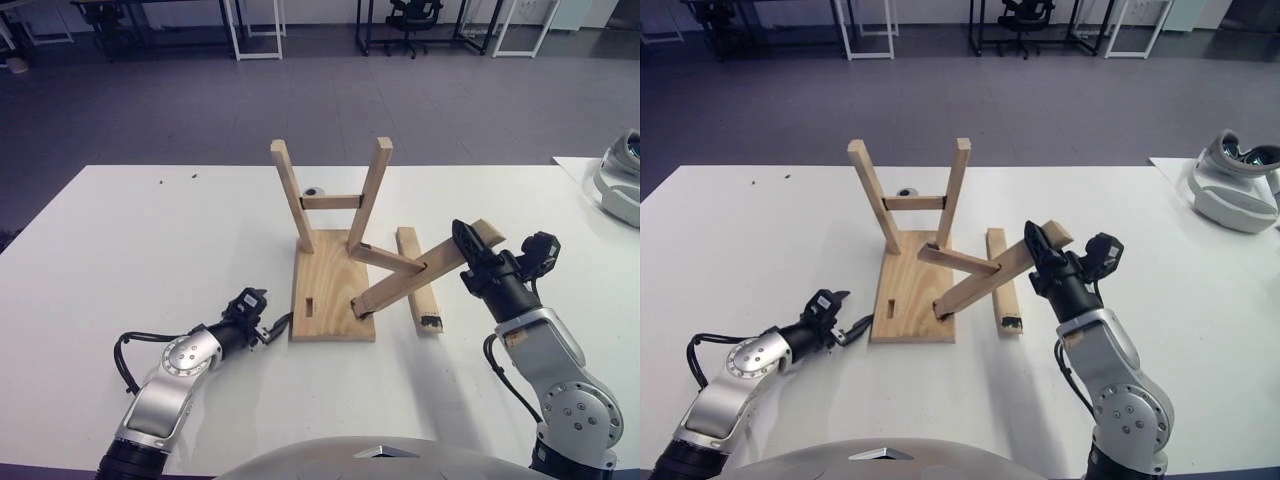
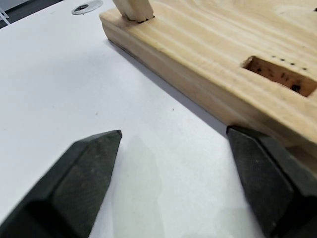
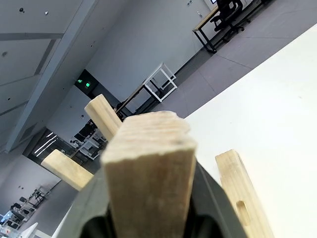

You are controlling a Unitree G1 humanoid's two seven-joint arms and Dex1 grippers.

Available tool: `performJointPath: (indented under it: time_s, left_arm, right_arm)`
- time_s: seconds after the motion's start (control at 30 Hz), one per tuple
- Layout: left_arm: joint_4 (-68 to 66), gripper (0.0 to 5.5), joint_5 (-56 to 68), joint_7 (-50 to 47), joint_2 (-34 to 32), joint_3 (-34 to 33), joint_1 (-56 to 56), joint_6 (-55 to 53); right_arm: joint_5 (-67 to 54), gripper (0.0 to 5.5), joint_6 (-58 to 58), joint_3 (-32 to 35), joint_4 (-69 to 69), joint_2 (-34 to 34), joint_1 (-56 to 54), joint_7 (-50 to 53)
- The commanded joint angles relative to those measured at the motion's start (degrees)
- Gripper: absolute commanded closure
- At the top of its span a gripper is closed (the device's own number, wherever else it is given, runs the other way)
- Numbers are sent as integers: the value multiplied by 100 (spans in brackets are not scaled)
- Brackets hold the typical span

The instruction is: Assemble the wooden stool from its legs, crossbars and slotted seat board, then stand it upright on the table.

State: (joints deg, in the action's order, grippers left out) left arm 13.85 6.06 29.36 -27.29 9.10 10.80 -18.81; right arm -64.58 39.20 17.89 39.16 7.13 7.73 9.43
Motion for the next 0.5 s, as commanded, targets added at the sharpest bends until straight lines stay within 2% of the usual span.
performJointPath:
  time_s: [0.03,0.17,0.43,0.5]
  left_arm:
    - [416,157,81,93,51,172,94,-379]
    - [771,157,264,161,156,223,61,-658]
    - [807,157,244,191,115,206,-70,-815]
    - [793,157,225,199,105,215,-126,-834]
  right_arm:
    - [668,447,7,35,91,400,219,317]
    - [1279,445,-244,-142,201,680,41,331]
    - [3041,445,-155,-1821,-320,1655,30,-576]
    - [3266,445,-126,-2016,-497,1726,88,-690]
